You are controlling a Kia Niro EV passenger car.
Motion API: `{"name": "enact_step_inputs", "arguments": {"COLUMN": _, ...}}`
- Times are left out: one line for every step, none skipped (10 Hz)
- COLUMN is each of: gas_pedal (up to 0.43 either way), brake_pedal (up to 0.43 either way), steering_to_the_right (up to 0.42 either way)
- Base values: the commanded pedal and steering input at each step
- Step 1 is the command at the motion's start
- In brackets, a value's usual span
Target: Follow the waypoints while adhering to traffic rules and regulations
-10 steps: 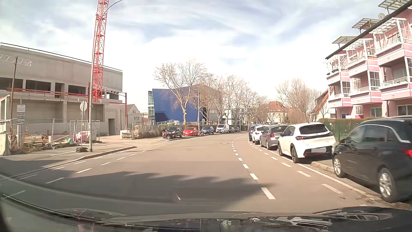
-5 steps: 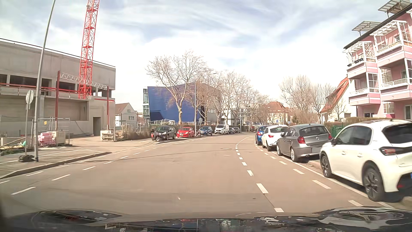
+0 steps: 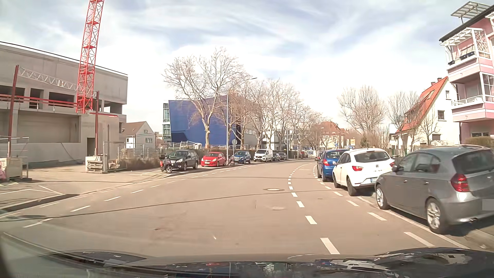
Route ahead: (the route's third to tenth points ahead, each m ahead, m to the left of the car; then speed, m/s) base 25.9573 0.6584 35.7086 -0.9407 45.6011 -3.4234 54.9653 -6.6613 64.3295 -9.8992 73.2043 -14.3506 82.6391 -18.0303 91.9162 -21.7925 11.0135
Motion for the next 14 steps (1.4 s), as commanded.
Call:
{"name": "enact_step_inputs", "arguments": {"gas_pedal": 0.047, "brake_pedal": 0.000, "steering_to_the_right": 0.018}}
{"name": "enact_step_inputs", "arguments": {"gas_pedal": 0.047, "brake_pedal": 0.000, "steering_to_the_right": 0.019}}
{"name": "enact_step_inputs", "arguments": {"gas_pedal": 0.047, "brake_pedal": 0.000, "steering_to_the_right": 0.021}}
{"name": "enact_step_inputs", "arguments": {"gas_pedal": 0.047, "brake_pedal": 0.000, "steering_to_the_right": 0.021}}
{"name": "enact_step_inputs", "arguments": {"gas_pedal": 0.047, "brake_pedal": 0.000, "steering_to_the_right": 0.023}}
{"name": "enact_step_inputs", "arguments": {"gas_pedal": 0.047, "brake_pedal": 0.000, "steering_to_the_right": 0.025}}
{"name": "enact_step_inputs", "arguments": {"gas_pedal": 0.047, "brake_pedal": 0.000, "steering_to_the_right": 0.029}}
{"name": "enact_step_inputs", "arguments": {"gas_pedal": 0.047, "brake_pedal": 0.000, "steering_to_the_right": 0.030}}
{"name": "enact_step_inputs", "arguments": {"gas_pedal": 0.047, "brake_pedal": 0.000, "steering_to_the_right": 0.030}}
{"name": "enact_step_inputs", "arguments": {"gas_pedal": 0.047, "brake_pedal": 0.000, "steering_to_the_right": 0.031}}
{"name": "enact_step_inputs", "arguments": {"gas_pedal": 0.047, "brake_pedal": 0.000, "steering_to_the_right": 0.032}}
{"name": "enact_step_inputs", "arguments": {"gas_pedal": 0.047, "brake_pedal": 0.000, "steering_to_the_right": 0.033}}
{"name": "enact_step_inputs", "arguments": {"gas_pedal": 0.047, "brake_pedal": 0.000, "steering_to_the_right": 0.033}}
{"name": "enact_step_inputs", "arguments": {"gas_pedal": 0.047, "brake_pedal": 0.000, "steering_to_the_right": 0.034}}
